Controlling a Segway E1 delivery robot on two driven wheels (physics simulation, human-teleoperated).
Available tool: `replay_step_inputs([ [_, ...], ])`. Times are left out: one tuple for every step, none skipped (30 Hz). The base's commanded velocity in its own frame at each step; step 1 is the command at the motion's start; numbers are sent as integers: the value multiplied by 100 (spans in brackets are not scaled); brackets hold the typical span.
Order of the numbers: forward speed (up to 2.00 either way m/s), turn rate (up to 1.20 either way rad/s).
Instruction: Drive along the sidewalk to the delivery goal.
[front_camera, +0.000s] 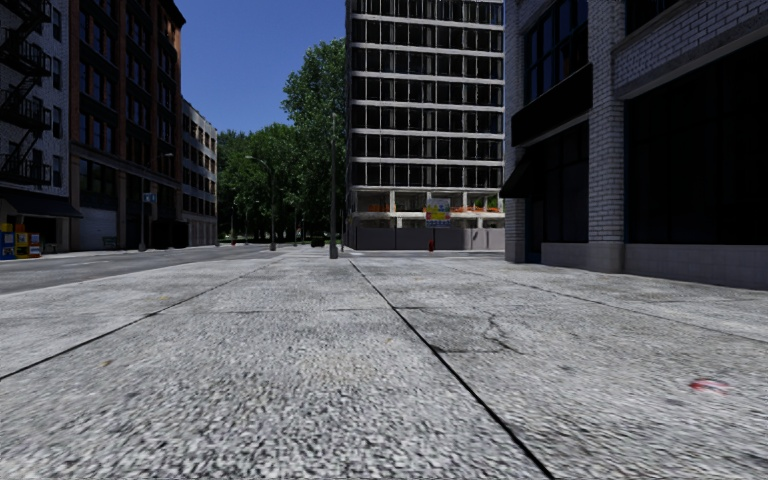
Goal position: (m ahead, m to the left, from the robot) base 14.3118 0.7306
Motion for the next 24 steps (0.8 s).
replay_step_inputs([
  [200,0],
  [200,0],
  [200,0],
  [200,0],
  [200,0],
  [200,0],
  [200,0],
  [200,0],
  [200,0],
  [200,0],
  [200,0],
  [200,0],
  [200,0],
  [200,0],
  [200,0],
  [200,0],
  [200,0],
  [200,0],
  [200,0],
  [200,0],
  [200,0],
  [200,6],
  [200,6],
  [200,10],
])
